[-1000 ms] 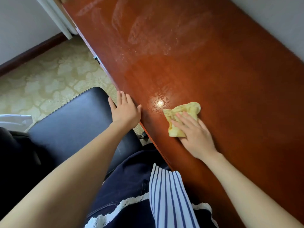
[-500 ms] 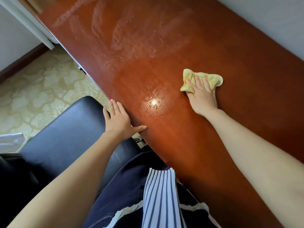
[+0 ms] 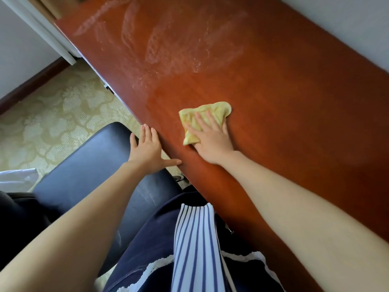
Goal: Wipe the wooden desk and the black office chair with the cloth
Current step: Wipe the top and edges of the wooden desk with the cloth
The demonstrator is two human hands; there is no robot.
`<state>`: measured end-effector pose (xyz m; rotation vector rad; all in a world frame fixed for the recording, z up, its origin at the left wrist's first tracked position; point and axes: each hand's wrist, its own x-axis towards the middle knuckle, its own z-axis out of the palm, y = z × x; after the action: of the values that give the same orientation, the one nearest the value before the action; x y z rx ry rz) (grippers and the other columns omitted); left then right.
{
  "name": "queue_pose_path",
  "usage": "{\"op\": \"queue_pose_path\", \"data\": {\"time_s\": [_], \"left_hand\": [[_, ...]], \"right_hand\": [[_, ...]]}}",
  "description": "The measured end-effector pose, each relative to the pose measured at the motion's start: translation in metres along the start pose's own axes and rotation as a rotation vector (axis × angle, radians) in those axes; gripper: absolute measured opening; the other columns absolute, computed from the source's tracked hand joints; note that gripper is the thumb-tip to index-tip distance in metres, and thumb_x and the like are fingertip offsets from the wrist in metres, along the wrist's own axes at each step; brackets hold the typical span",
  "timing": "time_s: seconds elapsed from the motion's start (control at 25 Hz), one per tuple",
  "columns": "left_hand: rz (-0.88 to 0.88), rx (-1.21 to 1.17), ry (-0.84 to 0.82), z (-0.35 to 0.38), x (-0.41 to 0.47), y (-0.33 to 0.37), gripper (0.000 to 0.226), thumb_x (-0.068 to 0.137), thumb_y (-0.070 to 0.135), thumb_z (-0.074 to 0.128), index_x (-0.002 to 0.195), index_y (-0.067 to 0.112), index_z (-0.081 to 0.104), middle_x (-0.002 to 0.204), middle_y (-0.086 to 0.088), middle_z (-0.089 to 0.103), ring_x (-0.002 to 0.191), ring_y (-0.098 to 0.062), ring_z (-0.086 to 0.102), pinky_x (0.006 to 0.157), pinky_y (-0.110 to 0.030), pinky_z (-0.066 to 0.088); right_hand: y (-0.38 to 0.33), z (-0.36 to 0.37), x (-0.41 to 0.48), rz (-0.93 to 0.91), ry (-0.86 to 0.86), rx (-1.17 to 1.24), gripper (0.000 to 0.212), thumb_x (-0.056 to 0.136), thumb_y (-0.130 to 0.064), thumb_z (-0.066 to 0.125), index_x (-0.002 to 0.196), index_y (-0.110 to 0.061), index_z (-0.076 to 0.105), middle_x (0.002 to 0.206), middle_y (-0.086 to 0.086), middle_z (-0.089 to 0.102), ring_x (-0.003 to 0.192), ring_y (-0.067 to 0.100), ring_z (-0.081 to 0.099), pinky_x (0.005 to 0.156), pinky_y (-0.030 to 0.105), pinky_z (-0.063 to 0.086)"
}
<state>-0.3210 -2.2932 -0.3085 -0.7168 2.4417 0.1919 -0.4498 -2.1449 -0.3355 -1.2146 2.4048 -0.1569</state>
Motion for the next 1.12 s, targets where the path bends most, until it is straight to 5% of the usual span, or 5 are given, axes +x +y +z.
{"op": "queue_pose_path", "data": {"time_s": [0.32, 0.6, 0.72, 0.92, 1.12], "left_hand": [[0.191, -0.194, 0.226, 0.033, -0.034, 0.046, 0.108, 0.071, 0.075, 0.024, 0.151, 0.006, 0.004, 0.159, -0.012, -0.008, 0.146, -0.025, -0.01, 0.115, -0.051, -0.002], [0.244, -0.124, 0.234, 0.044, -0.041, 0.083, 0.11, 0.07, 0.077, 0.028, 0.151, 0.009, 0.003, 0.159, -0.011, -0.01, 0.146, -0.025, -0.012, 0.111, -0.056, -0.011], [0.22, -0.096, 0.271, 0.038, -0.035, 0.086, 0.107, 0.074, 0.075, 0.038, 0.151, 0.009, 0.004, 0.159, -0.011, -0.009, 0.146, -0.025, -0.011, 0.111, -0.058, -0.009], [0.237, 0.048, 0.212, 0.029, -0.029, 0.088, 0.12, 0.068, 0.081, 0.043, 0.151, 0.008, -0.001, 0.16, -0.008, -0.006, 0.145, -0.025, -0.014, 0.108, -0.062, -0.012], [0.281, 0.156, 0.132, 0.022, -0.027, 0.082, 0.124, 0.065, 0.084, 0.044, 0.15, 0.011, -0.009, 0.159, -0.005, -0.014, 0.146, -0.018, -0.01, 0.108, -0.063, -0.01]], "right_hand": [[0.006, 0.042, -0.123, -0.152, 0.155, 0.164, 0.049, 0.088, -0.023, 0.053, 0.136, -0.031, 0.049, 0.152, -0.009, 0.033, 0.143, 0.013, 0.015, 0.113, 0.037, -0.006], [0.081, 0.043, -0.204, -0.132, 0.234, 0.113, 0.05, 0.072, -0.016, 0.075, 0.121, -0.023, 0.065, 0.135, -0.002, 0.055, 0.13, 0.021, 0.046, 0.108, 0.05, 0.032], [0.123, 0.031, -0.21, -0.007, 0.265, 0.075, 0.06, 0.071, -0.01, 0.077, 0.127, -0.024, 0.06, 0.139, -0.002, 0.051, 0.133, 0.02, 0.041, 0.107, 0.049, 0.031], [0.16, 0.004, -0.166, 0.217, 0.226, 0.08, 0.054, 0.094, -0.025, 0.053, 0.143, -0.036, 0.035, 0.154, -0.011, 0.027, 0.144, 0.009, 0.013, 0.117, 0.041, 0.014], [0.157, -0.024, -0.083, 0.45, 0.165, 0.133, 0.047, 0.101, -0.042, 0.031, 0.147, -0.036, 0.025, 0.159, -0.004, 0.011, 0.146, 0.02, -0.001, 0.118, 0.045, 0.008]]}}
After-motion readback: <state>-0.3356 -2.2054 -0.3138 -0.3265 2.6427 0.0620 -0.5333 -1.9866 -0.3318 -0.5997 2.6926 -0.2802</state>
